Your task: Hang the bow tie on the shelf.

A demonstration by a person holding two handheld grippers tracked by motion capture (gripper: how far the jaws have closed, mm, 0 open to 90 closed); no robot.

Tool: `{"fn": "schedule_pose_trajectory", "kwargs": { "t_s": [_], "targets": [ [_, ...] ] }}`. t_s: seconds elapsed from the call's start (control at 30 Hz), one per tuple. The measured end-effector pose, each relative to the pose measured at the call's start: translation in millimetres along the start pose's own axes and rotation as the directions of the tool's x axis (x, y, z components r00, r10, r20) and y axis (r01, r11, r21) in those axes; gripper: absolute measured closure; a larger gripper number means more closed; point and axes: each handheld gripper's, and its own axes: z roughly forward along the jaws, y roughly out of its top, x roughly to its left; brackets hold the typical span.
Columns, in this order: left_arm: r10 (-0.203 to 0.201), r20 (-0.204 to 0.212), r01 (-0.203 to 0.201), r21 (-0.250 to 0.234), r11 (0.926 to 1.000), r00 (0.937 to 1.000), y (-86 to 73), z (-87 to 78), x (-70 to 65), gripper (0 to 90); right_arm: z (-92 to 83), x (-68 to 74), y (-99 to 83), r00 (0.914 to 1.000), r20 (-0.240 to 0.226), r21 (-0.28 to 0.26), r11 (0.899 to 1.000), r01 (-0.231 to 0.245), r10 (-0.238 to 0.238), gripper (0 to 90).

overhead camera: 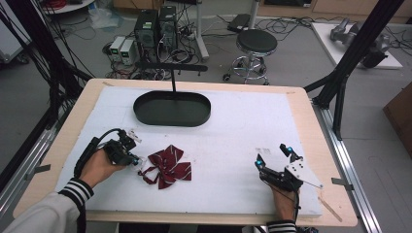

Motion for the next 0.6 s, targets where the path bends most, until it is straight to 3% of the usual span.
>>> {"fn": "schedule_pose_trajectory", "kwargs": {
  "t_s": [0.2,0.33,0.47,0.53,0.6],
  "targets": [
    [0.001,0.005,0.0,-0.118,0.993,1.0,-6.9,-13.5,5.2,86.9,0.2,-0.6,0.0,1.0,0.002,-0.006,1.0,0.005,-0.005,10.3],
    [0.006,0.011,-0.003,-0.234,0.9722,0.9999,-9.1,-28.8,10.7,86.9,0.1,-0.2,0.0,1.0,0.001,-0.003,1.0,0.002,-0.002,10.3],
    [0.0,0.004,0.002,-0.35,0.9369,1.0,-8.5,-43.5,15.4,86.9,0.3,-0.6,0.0,1.0,0.003,-0.007,1.0,0.006,-0.006,10.3],
    [-0.009,0.002,0.009,-0.41,0.9122,1.0,-8.1,-50.3,18.4,86.9,0.3,-0.7,0.0,1.0,0.002,-0.007,1.0,0.007,-0.007,10.3],
    [-0.013,-0.002,0.011,-0.47,0.8826,0.9999,-7.3,-56.9,21.5,86.9,0.3,-0.6,0.0,1.0,0.002,-0.007,1.0,0.005,-0.005,10.3]
  ]
}}
